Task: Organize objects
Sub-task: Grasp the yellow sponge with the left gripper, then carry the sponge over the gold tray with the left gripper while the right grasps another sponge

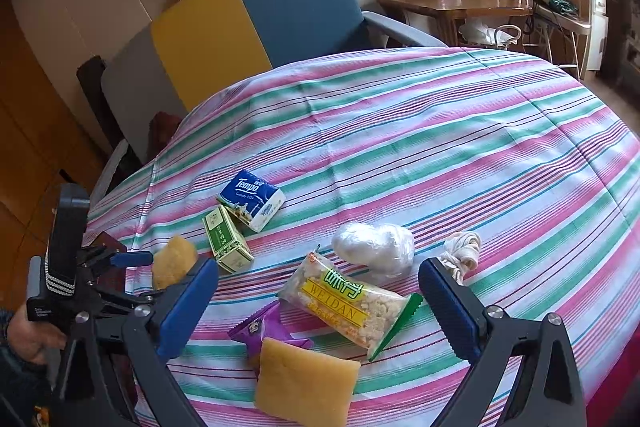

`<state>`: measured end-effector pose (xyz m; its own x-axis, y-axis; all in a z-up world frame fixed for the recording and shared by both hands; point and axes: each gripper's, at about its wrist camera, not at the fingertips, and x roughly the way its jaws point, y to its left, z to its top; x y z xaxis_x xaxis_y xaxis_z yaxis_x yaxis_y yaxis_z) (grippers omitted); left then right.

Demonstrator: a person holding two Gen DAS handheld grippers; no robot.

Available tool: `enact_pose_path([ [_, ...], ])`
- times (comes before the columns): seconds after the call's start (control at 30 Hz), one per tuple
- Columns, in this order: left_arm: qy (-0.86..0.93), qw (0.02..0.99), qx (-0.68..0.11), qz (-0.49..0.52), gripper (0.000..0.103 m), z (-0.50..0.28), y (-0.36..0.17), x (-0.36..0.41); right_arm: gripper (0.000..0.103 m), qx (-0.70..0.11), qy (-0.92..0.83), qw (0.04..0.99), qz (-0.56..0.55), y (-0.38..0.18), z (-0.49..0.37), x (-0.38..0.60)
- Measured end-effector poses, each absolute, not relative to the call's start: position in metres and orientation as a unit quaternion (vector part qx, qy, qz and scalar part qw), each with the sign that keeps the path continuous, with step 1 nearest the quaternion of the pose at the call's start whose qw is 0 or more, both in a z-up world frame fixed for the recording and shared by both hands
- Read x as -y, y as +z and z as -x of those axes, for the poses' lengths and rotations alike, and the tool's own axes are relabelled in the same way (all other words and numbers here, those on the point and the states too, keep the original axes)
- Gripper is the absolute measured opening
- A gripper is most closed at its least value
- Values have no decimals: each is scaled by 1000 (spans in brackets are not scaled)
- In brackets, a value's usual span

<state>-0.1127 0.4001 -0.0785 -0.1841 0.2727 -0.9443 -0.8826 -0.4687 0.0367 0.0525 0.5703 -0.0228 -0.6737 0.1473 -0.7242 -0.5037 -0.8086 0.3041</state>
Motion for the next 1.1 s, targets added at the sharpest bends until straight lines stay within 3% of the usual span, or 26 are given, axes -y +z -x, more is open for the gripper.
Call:
enact_pose_path([
  [0.03,704,406,-319,487,83,114,-82,-402,101,-248,881,184,359,-23,-52,-570],
  [0.07,710,389,-326,488,67,116,-86,-403,101,-247,881,185,360,-23,-52,-570],
  [0.23,731,381,-283,491,60,121,-81,-393,101,-245,880,186,362,-23,-52,-570],
  [0.6,786,388,-162,453,60,78,-28,-334,99,-213,883,180,378,-25,-45,-557],
  [1.1,826,362,-83,425,60,30,-2,-231,86,-224,859,186,422,-42,-37,-564],
])
